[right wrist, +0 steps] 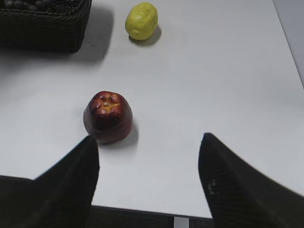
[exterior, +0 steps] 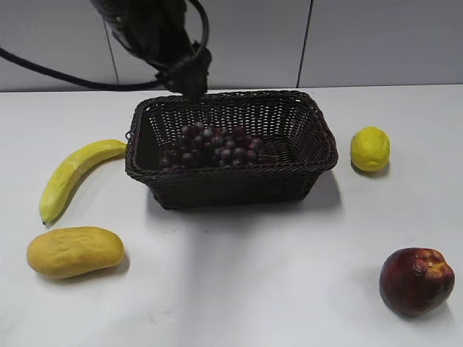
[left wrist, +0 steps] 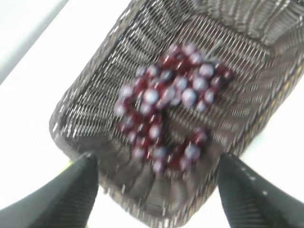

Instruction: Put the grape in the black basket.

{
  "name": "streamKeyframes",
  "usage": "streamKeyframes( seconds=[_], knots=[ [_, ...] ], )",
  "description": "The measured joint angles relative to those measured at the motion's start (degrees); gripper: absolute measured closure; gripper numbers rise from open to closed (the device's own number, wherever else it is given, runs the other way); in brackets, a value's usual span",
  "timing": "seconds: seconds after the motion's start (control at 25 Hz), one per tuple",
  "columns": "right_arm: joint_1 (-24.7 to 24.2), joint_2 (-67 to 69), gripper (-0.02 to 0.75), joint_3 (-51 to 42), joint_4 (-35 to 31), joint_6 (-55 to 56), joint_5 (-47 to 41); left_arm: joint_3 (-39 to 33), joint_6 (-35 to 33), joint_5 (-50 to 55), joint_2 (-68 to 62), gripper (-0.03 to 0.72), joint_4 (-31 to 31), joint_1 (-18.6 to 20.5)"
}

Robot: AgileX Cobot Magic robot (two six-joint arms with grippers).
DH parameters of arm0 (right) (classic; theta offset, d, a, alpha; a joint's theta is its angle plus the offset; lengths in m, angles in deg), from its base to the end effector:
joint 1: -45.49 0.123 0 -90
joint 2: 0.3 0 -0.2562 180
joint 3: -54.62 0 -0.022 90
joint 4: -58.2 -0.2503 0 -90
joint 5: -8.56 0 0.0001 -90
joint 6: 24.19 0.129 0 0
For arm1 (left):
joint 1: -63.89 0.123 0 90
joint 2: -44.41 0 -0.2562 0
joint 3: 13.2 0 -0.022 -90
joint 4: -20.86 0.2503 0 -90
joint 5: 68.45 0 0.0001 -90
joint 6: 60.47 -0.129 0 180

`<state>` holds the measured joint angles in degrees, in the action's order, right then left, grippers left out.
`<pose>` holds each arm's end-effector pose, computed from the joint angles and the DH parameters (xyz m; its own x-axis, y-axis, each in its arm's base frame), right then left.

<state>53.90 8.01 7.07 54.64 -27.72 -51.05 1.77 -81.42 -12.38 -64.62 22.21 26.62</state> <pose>0.0560 0.0153 0.2633 -0.4186 -0.0923 -0.9035 -0.2066 0.9784 -0.0042 0.3190 -0.2396 0.2575 -0.4201 0.7843 -0.4566 0.8105 0.5505 0.2000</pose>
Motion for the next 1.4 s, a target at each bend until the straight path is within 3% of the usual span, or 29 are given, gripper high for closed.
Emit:
streamKeyframes(
  seconds=[0.24, 0.52, 0.8, 0.92, 1.4],
  knots=[
    [0.0, 0.0, 0.239, 0.0, 0.0, 0.0, 0.0, 0.06, 0.25, 10.85, 3.72, 0.095, -7.11, 10.5],
    [0.0, 0.0, 0.239, 0.0, 0.0, 0.0, 0.0, -0.51, 5.73, 13.39, 6.83, 0.107, -8.32, 24.61],
    [0.0, 0.0, 0.239, 0.0, 0.0, 0.0, 0.0, -11.35, 8.56, 13.48, 14.08, 0.111, -8.32, 37.48],
    [0.0, 0.0, 0.239, 0.0, 0.0, 0.0, 0.0, -19.32, 8.71, 13.45, 20.03, 0.111, -8.55, 39.46],
    [0.0, 0.0, 0.239, 0.0, 0.0, 0.0, 0.0, -53.28, 8.71, 7.5, 52.23, 0.115, -10.72, 39.52]
  ],
)
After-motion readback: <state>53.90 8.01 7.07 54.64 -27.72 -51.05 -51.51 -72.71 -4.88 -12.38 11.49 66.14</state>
